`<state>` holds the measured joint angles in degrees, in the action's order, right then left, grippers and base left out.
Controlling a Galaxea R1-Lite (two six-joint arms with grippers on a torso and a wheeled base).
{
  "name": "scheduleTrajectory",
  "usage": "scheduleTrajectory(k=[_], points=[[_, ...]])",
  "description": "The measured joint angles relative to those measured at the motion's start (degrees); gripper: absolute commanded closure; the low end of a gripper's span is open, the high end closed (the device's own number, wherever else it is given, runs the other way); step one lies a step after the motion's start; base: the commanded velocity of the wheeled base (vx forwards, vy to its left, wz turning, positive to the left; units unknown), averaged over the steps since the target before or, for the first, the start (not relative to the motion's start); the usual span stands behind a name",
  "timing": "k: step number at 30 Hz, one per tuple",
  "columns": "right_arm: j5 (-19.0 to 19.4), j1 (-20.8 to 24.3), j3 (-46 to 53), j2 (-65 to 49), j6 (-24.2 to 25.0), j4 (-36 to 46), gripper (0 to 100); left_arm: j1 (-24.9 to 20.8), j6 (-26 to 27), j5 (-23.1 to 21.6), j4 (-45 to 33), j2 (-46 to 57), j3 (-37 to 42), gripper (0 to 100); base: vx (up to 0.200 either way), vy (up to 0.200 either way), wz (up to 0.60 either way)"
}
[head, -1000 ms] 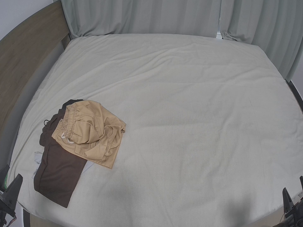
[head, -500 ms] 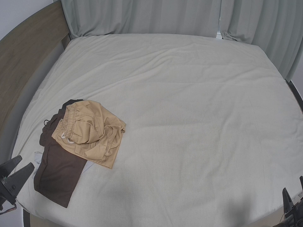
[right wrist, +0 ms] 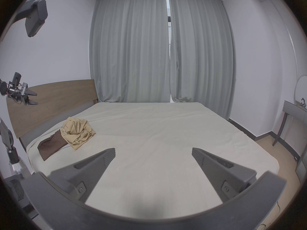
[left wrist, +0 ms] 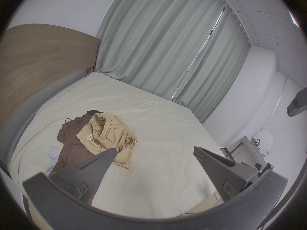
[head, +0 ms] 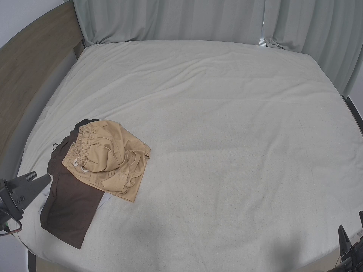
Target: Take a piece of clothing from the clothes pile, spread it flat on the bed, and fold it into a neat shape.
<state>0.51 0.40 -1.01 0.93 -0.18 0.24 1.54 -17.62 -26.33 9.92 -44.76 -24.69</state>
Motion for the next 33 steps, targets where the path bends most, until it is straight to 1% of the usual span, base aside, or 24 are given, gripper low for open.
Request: scheduleTrajectory(k=[4,7,13,18,24,33], points=[[0.0,0.0,0.0,0.0,0.0,0.0,0,6.0,0.1,-7.6,2.9,-3.2,-0.2,0,0.0,0.0,0.0],[0.0,0.0,0.0,0.0,0.0,0.0,0,9.2,0.1,-11.2,4.3,-5.7,-0.2,0,0.0,0.0,0.0],[0.0,0.0,0.0,0.0,-0.1,0.0,0,11.2,0.1,-13.3,7.0,-10.1,-0.3,0,0.0,0.0,0.0],[0.0,0.0,0.0,0.0,-0.1,0.0,0,11.4,0.1,-13.9,11.2,-14.1,-0.3,0,0.0,0.0,0.0],[0.0,0.0,0.0,0.0,0.0,0.0,0,11.7,-0.1,-16.2,16.3,-19.8,-0.5,0,0.0,0.0,0.0],[0.0,0.0,0.0,0.0,-0.1,0.0,0,12.3,-0.1,-18.1,18.0,-27.1,-3.1,0,0.0,0.0,0.0]])
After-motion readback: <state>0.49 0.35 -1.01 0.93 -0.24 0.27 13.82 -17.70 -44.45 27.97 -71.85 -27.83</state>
